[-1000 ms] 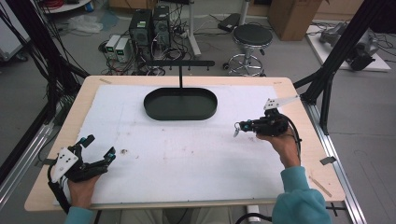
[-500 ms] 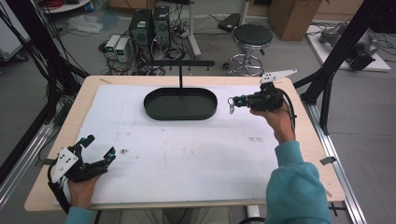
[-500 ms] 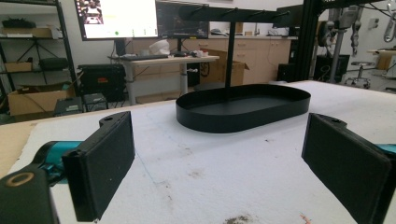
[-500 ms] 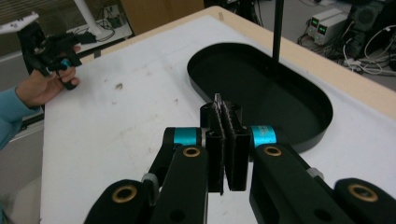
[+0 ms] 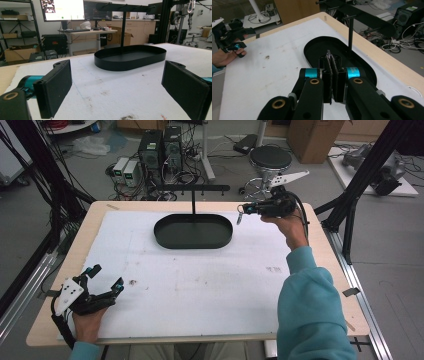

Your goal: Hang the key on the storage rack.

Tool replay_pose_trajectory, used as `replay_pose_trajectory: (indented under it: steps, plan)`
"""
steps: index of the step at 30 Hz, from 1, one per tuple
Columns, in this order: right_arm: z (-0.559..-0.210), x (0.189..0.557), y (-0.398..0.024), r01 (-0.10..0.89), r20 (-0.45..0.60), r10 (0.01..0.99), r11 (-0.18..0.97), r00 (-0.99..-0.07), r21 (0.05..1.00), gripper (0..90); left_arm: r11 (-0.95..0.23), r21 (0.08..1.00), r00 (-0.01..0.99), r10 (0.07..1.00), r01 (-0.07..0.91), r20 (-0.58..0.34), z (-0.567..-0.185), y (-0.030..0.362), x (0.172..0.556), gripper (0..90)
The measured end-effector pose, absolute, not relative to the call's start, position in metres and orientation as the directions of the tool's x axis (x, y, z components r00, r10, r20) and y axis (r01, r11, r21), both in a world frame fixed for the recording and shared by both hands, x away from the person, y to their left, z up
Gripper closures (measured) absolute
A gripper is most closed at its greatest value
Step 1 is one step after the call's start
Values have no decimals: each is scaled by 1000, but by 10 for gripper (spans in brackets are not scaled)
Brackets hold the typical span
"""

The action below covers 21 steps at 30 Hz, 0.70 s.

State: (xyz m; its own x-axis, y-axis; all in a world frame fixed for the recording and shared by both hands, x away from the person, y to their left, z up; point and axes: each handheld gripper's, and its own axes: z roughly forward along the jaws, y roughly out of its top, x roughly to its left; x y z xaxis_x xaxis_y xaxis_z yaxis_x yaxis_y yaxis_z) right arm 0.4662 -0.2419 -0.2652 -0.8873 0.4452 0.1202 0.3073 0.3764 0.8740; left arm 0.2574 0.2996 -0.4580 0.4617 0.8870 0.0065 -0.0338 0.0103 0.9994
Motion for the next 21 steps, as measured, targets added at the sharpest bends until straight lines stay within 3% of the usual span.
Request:
replay_pose_trajectory:
  steps: [21]
  plan:
    - [-231, 522, -201, 268, 48, 416, 488, -908, 831, 890, 8, 999, 462, 887, -33, 9, -458, 300, 257, 98]
